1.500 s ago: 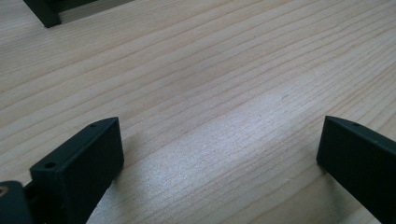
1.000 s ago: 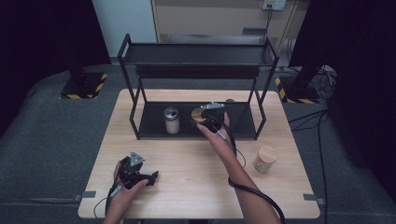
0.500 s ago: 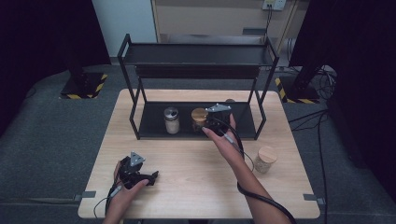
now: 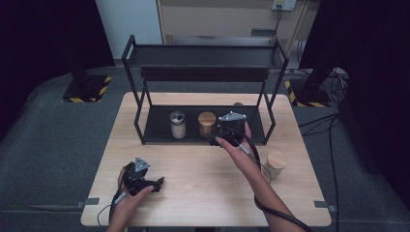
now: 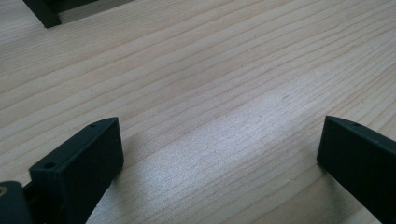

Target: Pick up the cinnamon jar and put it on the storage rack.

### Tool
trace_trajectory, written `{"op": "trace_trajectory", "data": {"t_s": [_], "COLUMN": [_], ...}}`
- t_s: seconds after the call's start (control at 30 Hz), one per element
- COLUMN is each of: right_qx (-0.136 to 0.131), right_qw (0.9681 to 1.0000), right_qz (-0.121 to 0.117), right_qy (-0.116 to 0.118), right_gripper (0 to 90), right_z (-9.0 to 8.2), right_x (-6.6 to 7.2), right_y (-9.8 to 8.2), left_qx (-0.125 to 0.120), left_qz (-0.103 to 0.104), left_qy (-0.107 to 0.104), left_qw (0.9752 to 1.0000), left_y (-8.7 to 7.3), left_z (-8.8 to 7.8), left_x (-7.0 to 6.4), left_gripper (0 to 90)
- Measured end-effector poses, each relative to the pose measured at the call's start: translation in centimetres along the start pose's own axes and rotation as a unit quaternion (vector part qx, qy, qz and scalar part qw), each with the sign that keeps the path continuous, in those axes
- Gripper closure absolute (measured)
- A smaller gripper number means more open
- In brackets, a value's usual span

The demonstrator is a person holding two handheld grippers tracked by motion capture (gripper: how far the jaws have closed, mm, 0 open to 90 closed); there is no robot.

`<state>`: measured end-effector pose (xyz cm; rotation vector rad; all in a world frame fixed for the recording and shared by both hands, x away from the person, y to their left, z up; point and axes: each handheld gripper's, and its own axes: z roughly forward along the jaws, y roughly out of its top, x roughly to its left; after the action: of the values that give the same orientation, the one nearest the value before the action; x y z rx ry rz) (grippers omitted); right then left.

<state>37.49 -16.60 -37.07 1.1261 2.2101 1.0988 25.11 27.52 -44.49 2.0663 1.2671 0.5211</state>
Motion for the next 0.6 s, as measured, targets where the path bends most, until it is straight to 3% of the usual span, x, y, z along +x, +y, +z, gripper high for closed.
{"op": "trace_trajectory", "data": {"t_s": [0.33,0.6], "right_qx": [0.004,-0.005], "right_qw": [0.9999,1.0000], "right_qz": [0.009,0.003], "right_qy": [0.001,0.006], "right_gripper": [4.7,4.5], "right_z": [-1.1,-2.5], "right_x": [0.0,0.1], "right_y": [-0.9,-1.2], "left_qx": [0.000,0.000], "left_qz": [0.000,0.000], "left_qy": [0.000,0.000], "left_qw": [1.0000,1.0000], "left_y": [0.0,0.0], "left_z": [0.0,0.0], "left_x": [0.0,0.0], "left_gripper": [0.0,0.0]}}
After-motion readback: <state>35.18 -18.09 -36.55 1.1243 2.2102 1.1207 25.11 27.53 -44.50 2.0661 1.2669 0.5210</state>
